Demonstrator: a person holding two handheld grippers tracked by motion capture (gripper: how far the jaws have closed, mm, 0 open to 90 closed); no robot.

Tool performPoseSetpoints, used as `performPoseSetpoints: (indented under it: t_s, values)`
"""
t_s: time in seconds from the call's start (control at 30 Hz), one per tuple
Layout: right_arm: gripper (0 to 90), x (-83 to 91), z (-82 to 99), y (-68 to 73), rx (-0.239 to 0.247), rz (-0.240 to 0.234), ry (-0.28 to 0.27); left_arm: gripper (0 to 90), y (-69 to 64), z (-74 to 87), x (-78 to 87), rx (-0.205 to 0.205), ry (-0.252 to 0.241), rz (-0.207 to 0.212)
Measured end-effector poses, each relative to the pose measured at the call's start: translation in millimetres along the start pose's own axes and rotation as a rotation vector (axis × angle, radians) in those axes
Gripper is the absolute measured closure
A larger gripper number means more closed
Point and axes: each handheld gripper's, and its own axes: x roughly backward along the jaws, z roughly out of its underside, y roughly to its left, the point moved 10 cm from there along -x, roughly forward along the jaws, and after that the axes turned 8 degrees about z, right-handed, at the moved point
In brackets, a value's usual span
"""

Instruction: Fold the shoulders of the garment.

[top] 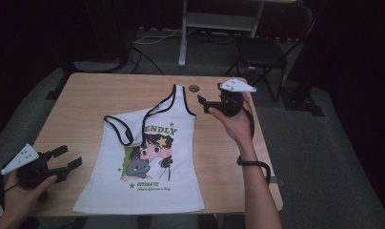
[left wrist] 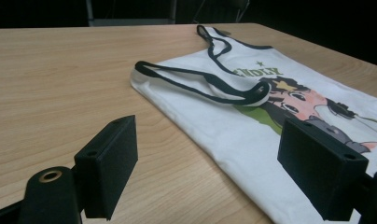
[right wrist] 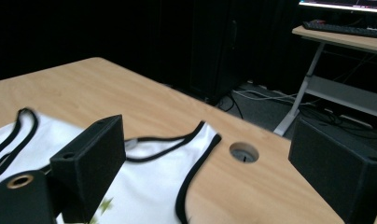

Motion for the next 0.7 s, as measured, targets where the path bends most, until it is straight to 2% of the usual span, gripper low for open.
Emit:
performPoseSetpoints:
  t_s: [0.2,0.3,0.43,0.53,0.67,0.7]
  values:
    - [10.3,-30.0,-10.1,-7.0,0.019,0.020,0.028,19.8,1.2,3.8,-2.4,-0.003,0.010,0.000]
    - [10.4,-45.1,-13.3,-7.3,0.013,0.018,0.033,19.8,1.9,7.0,-4.1,-0.009,0.024,0.001]
    - [10.3,-65.9,-16.2,-4.9,0.018,0.012,0.048,19.8,3.8,6.6,-3.8,0.002,0.016,0.000]
    - [10.4,-81.9,-16.9,-3.6,0.045,0.018,0.072,19.8,4.3,7.0,-2.4,0.005,0.019,-0.001]
    - [13.4,-103.6,-14.7,-2.0,0.041,0.013,0.107,19.8,4.3,6.2,-2.5,0.015,0.006,-0.004]
    - [13.4,-103.6,-14.7,-2.0,0.041,0.013,0.107,19.8,4.9,6.3,-2.0,0.014,0.008,-0.005]
